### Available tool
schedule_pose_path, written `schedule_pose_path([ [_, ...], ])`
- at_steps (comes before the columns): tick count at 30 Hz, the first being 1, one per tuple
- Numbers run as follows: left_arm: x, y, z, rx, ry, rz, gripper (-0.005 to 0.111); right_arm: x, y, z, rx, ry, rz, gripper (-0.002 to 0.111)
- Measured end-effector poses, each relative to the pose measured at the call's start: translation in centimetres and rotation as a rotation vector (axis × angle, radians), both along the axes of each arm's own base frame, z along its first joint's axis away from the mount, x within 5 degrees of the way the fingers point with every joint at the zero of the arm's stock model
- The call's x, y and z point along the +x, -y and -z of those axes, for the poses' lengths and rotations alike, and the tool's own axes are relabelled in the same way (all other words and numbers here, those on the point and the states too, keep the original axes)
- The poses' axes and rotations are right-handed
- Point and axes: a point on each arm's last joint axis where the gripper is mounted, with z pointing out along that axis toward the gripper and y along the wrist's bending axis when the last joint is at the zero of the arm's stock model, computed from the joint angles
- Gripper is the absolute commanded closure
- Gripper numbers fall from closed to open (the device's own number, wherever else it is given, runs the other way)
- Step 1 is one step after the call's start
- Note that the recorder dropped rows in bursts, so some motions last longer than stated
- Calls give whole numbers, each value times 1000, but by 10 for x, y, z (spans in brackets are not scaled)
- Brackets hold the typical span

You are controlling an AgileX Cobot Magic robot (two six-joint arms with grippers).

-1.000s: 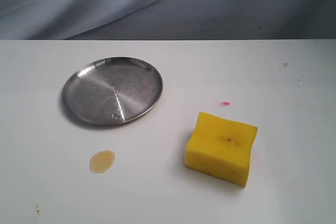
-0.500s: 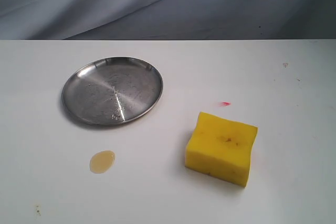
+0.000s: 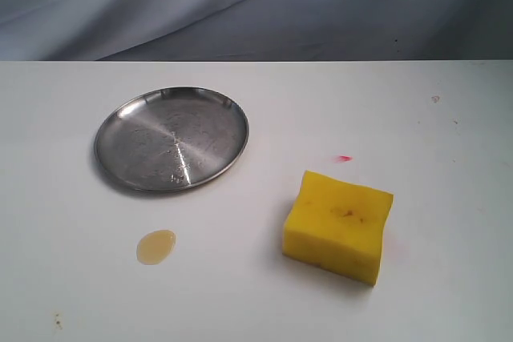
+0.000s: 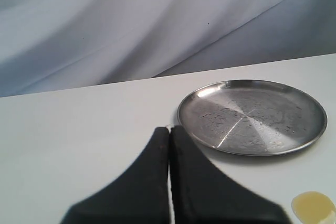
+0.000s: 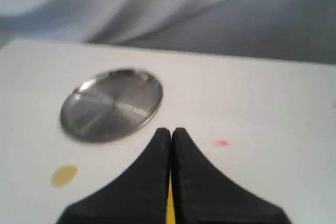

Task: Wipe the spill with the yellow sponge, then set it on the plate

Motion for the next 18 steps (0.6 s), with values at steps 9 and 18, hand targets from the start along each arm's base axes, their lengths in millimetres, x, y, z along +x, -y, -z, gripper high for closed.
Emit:
schedule_pose_path([
  [9, 0, 0, 0, 0, 0, 0, 107, 95, -52, 52, -198, -468, -220, 102],
  [18, 0, 0, 0, 0, 0, 0, 107, 148, -73, 127, -304, -733, -298, 27],
])
